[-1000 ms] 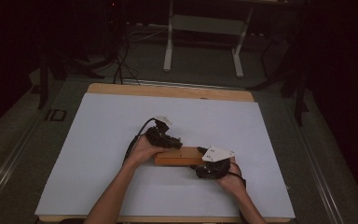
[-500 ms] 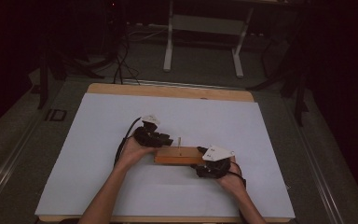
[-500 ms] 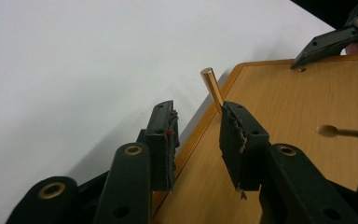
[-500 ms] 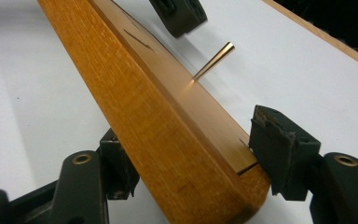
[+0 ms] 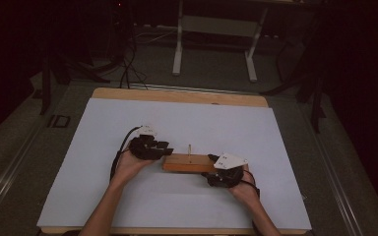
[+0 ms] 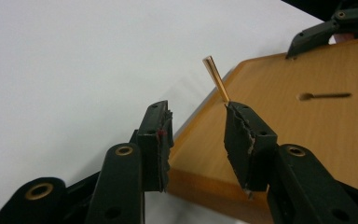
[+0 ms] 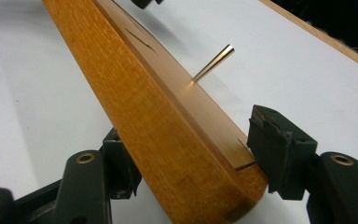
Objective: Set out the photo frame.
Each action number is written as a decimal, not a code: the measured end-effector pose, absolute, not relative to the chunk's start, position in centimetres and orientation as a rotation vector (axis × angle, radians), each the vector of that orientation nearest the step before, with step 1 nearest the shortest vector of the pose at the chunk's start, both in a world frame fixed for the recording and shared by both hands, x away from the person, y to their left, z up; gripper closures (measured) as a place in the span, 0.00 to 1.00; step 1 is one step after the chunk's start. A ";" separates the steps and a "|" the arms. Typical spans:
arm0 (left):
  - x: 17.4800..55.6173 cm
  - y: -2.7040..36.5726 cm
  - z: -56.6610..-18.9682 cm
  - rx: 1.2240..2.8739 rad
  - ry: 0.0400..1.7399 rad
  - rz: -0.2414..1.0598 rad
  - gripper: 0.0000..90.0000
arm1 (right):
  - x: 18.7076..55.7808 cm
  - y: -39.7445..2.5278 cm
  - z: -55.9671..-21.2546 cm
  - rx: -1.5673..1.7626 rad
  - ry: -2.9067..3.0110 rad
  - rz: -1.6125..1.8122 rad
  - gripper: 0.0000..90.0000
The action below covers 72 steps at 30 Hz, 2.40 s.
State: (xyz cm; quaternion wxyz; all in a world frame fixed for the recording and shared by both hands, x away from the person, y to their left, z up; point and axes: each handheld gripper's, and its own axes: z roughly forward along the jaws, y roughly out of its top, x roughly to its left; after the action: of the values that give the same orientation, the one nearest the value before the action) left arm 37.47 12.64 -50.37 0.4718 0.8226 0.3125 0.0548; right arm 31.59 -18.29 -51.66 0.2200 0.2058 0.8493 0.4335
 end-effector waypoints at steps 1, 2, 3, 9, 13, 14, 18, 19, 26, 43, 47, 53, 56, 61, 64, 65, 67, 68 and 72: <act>37.3 12.8 -50.4 2.010 0.766 0.141 0.66 | 31.6 -18.3 -51.7 0.569 2.349 1.199 0.42; 36.9 13.1 -50.4 2.002 0.769 0.151 0.66 | 31.6 -18.3 -51.6 0.570 2.348 1.199 0.43; 36.9 13.1 -50.4 2.002 0.769 0.151 0.65 | 31.6 -18.3 -51.6 0.570 2.348 1.199 0.43; 36.1 13.8 -50.5 2.015 0.766 0.191 0.64 | 31.6 -18.3 -51.6 0.572 2.347 1.202 0.43; 35.6 14.3 -50.5 1.994 0.770 0.203 0.64 | 31.6 -18.3 -51.6 0.570 2.347 1.201 0.43; 35.3 14.4 -50.5 1.984 0.774 0.232 0.63 | 31.6 -18.3 -51.6 0.570 2.347 1.200 0.44; 34.9 14.8 -50.3 1.984 0.782 0.255 0.58 | 31.6 -18.3 -51.5 0.570 2.345 1.199 0.44; 34.8 14.9 -50.3 1.981 0.782 0.258 0.57 | 31.6 -18.3 -51.5 0.571 2.345 1.199 0.44; 34.0 15.7 -50.3 1.973 0.776 0.279 0.58 | 31.7 -18.4 -51.5 0.572 2.341 1.202 0.45; 32.4 15.1 -51.1 2.066 0.717 0.310 0.53 | 31.9 -18.6 -51.2 0.587 2.332 1.210 0.47; 32.6 14.8 -51.3 2.083 0.707 0.331 0.53 | 32.0 -18.8 -51.2 0.592 2.326 1.214 0.47; 32.6 14.5 -51.3 2.092 0.696 0.364 0.51 | 32.2 -19.0 -51.1 0.602 2.326 1.218 0.47; 32.5 14.4 -51.3 2.118 0.689 0.365 0.50 | 32.2 -19.0 -51.1 0.601 2.327 1.217 0.47; 32.3 13.8 -51.5 2.155 0.652 0.365 0.49 | 32.2 -19.1 -51.1 0.600 2.327 1.219 0.47; 32.2 13.1 -51.6 2.166 0.627 0.383 0.48 | 32.2 -19.1 -51.0 0.602 2.328 1.221 0.47; 32.2 12.8 -51.6 2.164 0.623 0.392 0.48 | 32.3 -19.0 -51.0 0.603 2.328 1.222 0.47; 32.3 12.2 -51.5 2.161 0.615 0.410 0.48 | 32.3 -19.1 -51.0 0.606 2.330 1.224 0.47; 32.3 11.9 -51.5 2.158 0.609 0.420 0.48 | 32.3 -19.1 -51.0 0.606 2.330 1.223 0.47; 32.7 11.2 -51.6 2.148 0.605 0.446 0.48 | 32.3 -19.1 -51.0 0.608 2.331 1.229 0.48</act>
State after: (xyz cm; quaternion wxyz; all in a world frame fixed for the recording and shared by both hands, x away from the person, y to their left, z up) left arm 32.66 11.24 -51.59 0.4197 0.8567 0.2415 0.1778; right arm 32.32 -19.10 -51.01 0.2172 0.2193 0.8414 0.4436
